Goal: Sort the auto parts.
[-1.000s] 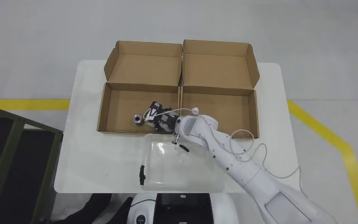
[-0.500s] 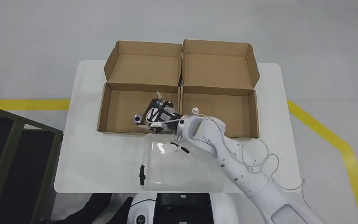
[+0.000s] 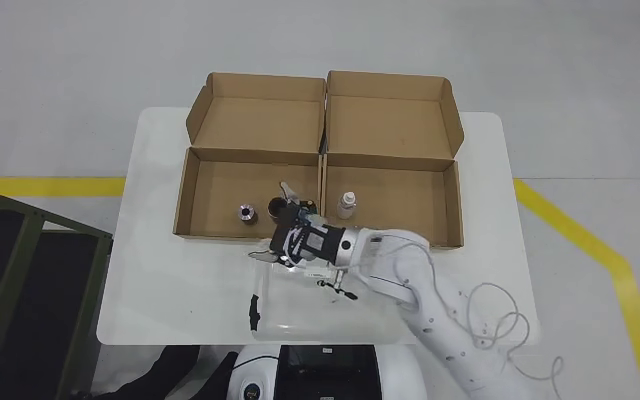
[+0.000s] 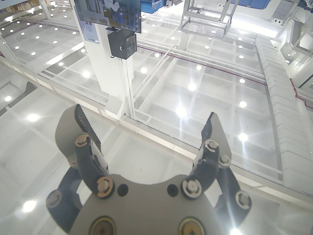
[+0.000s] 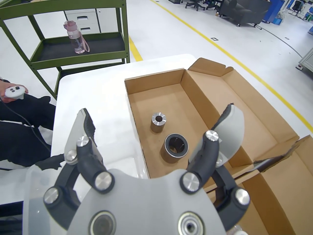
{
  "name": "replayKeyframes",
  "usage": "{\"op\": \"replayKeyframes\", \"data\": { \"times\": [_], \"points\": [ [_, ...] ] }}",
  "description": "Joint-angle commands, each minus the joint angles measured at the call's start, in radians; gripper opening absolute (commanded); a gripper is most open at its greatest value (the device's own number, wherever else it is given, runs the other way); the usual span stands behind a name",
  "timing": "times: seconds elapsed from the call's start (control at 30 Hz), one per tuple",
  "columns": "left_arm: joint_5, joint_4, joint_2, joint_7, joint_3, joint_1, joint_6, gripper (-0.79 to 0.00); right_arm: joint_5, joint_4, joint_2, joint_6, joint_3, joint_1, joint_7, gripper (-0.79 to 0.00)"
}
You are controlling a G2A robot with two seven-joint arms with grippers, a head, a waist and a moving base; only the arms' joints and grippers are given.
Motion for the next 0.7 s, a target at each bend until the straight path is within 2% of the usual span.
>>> {"op": "replayKeyframes", "data": {
  "times": [0.0,0.37,0.67],
  "points": [
    [0.000,0.000,0.000,0.000,0.000,0.000,0.000,0.000,-0.010,-0.013,0.007,-0.025,0.017,-0.022,-0.012,0.000],
    [0.000,0.000,0.000,0.000,0.000,0.000,0.000,0.000,-0.060,-0.099,0.054,-0.138,0.121,-0.183,-0.043,0.000],
    [0.000,0.000,0.000,0.000,0.000,0.000,0.000,0.000,-0.071,-0.169,0.090,-0.149,0.271,-0.317,-0.073,0.000]
  ]
}}
